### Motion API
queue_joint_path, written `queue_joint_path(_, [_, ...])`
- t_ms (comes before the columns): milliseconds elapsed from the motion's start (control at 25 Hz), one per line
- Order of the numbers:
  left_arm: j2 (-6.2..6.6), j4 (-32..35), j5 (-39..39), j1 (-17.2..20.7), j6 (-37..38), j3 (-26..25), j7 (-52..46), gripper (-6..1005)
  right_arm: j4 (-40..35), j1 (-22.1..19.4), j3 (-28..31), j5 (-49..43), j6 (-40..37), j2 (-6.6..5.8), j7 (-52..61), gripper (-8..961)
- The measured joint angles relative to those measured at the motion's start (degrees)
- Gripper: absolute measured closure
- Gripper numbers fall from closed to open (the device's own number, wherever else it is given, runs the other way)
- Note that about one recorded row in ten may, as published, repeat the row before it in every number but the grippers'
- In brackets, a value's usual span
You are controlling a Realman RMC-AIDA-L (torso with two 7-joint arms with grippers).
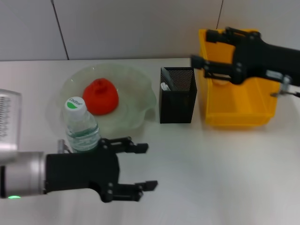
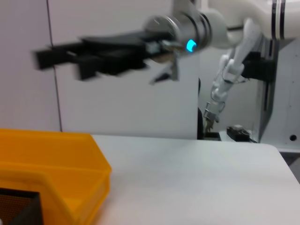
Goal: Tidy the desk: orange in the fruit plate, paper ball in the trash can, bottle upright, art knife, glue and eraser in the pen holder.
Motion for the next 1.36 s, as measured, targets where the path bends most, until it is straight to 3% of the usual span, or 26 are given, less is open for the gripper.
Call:
queue_joint_path(160, [0.03,-0.01,0.97,0.01,2.14,-3.26,0.16,209,-1.03,-1.44,0.59,-0.33,-4.18,-0.19,-3.21,186])
queue_joint_path(240, [0.03,0.19,3.62,-0.30,4.56,-8.87,-0.02,210,-2.69,-2.18,0.33,-2.32,-7.22,-0.12,-4.93,186])
queue_joint_path(440, [0.20,0.25,5.02,-0.68,5.10,-10.87,-0.15,211,-6.08,-2.25,0.28,-4.02,-9.12,-0.03,-5.97,186])
queue_joint_path(920, [1.00,0.02,7.29,-1.23,5.42,-12.12,-0.46,213,-8.36,-2.84,-9.49,-10.32,-9.54,-0.01,-7.72,186])
queue_joint_path(1360, [0.96,-0.03,10.57,-1.65,5.91,-12.16,-1.65,216,-7.21,-4.06,-9.72,-12.72,-9.67,-0.24,-8.53,186])
